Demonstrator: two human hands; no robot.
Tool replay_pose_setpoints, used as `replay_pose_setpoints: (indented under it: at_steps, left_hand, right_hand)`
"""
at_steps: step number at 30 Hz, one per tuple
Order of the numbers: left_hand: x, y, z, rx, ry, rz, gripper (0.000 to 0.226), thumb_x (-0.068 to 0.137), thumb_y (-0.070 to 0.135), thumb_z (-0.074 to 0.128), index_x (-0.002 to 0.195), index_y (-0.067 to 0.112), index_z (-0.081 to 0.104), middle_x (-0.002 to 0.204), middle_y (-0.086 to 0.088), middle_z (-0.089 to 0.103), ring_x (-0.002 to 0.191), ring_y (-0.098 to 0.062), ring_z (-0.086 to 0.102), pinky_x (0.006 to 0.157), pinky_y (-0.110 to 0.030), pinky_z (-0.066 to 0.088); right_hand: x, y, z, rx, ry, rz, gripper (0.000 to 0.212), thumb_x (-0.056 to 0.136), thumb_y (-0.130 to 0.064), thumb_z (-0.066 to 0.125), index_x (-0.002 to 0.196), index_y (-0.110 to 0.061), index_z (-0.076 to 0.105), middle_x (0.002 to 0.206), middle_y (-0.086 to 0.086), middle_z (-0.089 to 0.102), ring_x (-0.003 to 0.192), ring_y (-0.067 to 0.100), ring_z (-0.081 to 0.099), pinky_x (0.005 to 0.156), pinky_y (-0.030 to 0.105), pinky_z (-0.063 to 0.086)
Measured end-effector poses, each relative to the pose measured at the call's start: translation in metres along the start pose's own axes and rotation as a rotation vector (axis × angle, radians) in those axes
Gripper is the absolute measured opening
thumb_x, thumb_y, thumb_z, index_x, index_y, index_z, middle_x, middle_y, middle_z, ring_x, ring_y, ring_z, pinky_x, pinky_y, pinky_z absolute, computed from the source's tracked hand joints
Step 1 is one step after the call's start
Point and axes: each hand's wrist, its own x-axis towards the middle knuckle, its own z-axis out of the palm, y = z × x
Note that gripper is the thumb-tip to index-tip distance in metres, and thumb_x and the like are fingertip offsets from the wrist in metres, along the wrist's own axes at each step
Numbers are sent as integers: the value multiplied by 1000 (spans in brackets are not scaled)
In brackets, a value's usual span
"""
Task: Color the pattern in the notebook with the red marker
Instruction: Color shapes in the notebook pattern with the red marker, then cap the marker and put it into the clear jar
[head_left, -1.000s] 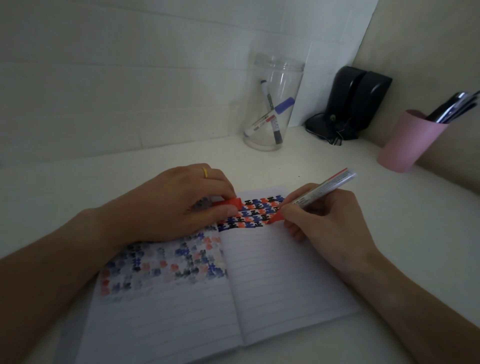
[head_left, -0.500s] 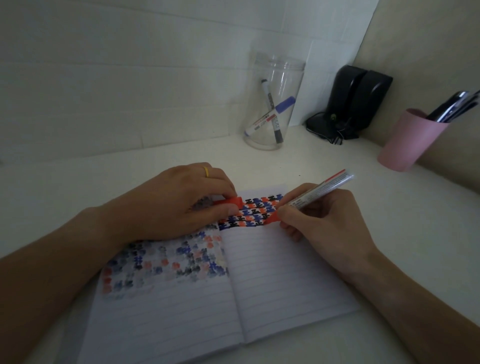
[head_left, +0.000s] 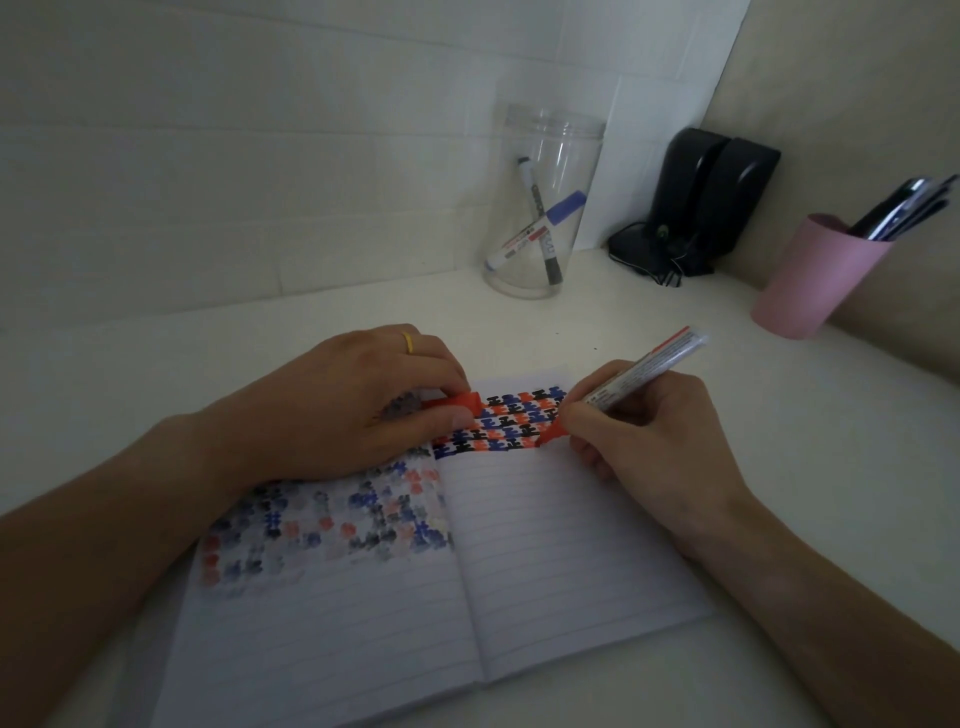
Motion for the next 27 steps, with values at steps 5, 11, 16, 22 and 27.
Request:
replay_pose_setpoints:
  at_steps: [5,11,16,22,27]
  left_hand:
    - [0,1,0,5,-1,-2,36,100,52,47,111,27,71,112,15,71,101,-3,63,88,-31,54]
    - [-1,1,0,32,-6,-8,34,101,54,46,111,31,68,112,17,69,103,-3,63,87,-31,54]
    - [-1,6,-2,91,-8,-42,35,100,56,44,115,32,65,120,16,67,106,-2,61,90,-30,53]
    - [-2,13,-6,135,115,-132,29,100,47,45,118,32,61,117,15,64,100,-3,61,87,-29,53]
    - [-3,14,-7,140,148,-164,27,102,32,50,127,28,61,117,12,62,98,-7,61,85,-26,52]
  right_hand:
    - [3,-4,-6,315,33,-85,5,86,-4,74,87,-7,79,62,2,71,55,12,63,49,20,50]
    - [2,-8,-4,631,-158,18,12,85,-1,71,87,-13,74,65,4,65,59,15,58,51,23,46]
    - [1,-8,-2,625,-91,102,10,87,-4,69,84,-9,77,64,7,69,57,15,62,50,21,50]
    - [3,-10,-3,659,-36,139,24,95,-3,59,83,-10,79,68,12,75,59,18,69,52,22,55]
    - [4,-12,-2,678,-44,119,15,86,-5,72,79,-16,81,72,12,78,63,16,73,54,20,56]
